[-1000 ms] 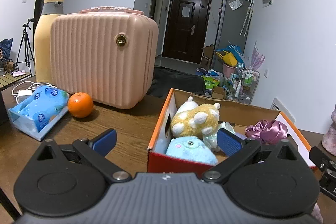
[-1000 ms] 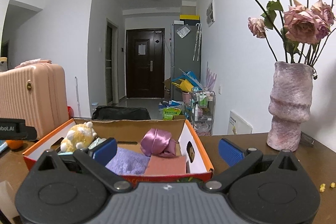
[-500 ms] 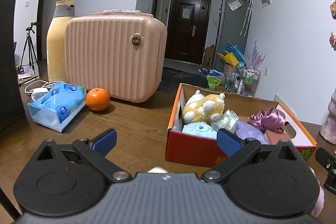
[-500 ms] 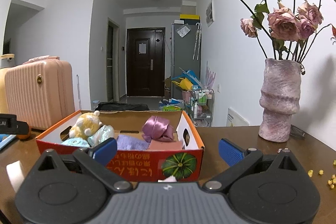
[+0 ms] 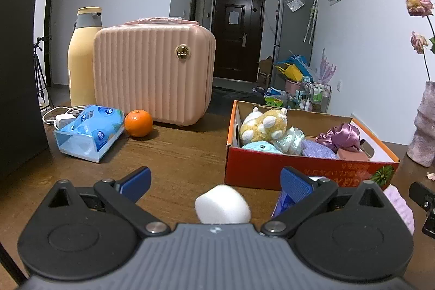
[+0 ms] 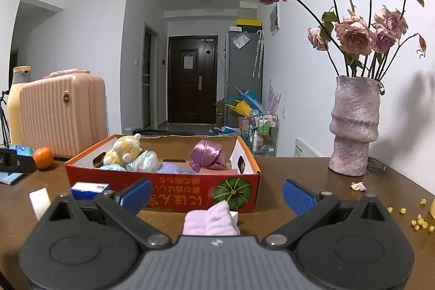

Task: Organize soft objects
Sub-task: 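Move both tools back from the box toward the lavender headband and foam cylinder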

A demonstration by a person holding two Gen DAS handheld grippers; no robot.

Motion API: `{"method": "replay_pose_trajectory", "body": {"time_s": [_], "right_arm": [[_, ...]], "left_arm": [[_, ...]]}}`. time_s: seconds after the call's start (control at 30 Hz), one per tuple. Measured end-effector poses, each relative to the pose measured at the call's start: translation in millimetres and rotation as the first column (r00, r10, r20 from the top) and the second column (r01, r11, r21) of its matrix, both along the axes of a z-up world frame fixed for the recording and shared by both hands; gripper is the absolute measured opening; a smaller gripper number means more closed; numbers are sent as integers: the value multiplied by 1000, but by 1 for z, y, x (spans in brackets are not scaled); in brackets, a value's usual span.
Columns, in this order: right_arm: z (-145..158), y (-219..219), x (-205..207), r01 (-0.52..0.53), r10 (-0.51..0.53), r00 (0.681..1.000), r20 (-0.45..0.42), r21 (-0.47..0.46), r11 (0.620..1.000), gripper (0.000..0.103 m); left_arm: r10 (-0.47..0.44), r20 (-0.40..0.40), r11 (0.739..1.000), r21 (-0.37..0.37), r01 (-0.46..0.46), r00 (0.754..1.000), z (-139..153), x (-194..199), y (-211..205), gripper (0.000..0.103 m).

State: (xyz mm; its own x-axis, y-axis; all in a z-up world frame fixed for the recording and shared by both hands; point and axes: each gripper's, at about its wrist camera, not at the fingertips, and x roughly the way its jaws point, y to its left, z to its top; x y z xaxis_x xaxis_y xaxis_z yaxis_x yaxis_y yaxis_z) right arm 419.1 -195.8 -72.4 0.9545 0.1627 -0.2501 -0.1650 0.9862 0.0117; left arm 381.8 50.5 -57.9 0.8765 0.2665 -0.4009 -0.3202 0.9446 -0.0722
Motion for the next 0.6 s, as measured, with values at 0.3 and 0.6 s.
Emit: {"method": "replay_pose_trajectory", "body": {"time_s": [0.3, 0.6], "right_arm": [[-1, -4, -28, -11, 11, 1000, 3, -7, 1000, 103], [-4, -8, -51, -19, 19, 1000, -10, -10, 1000, 103]], "left_arm": [[-35, -2, 999, 4, 35, 999, 0, -29, 1, 103], [-69, -12, 998, -2, 69, 998, -3, -53, 4, 103]]}}
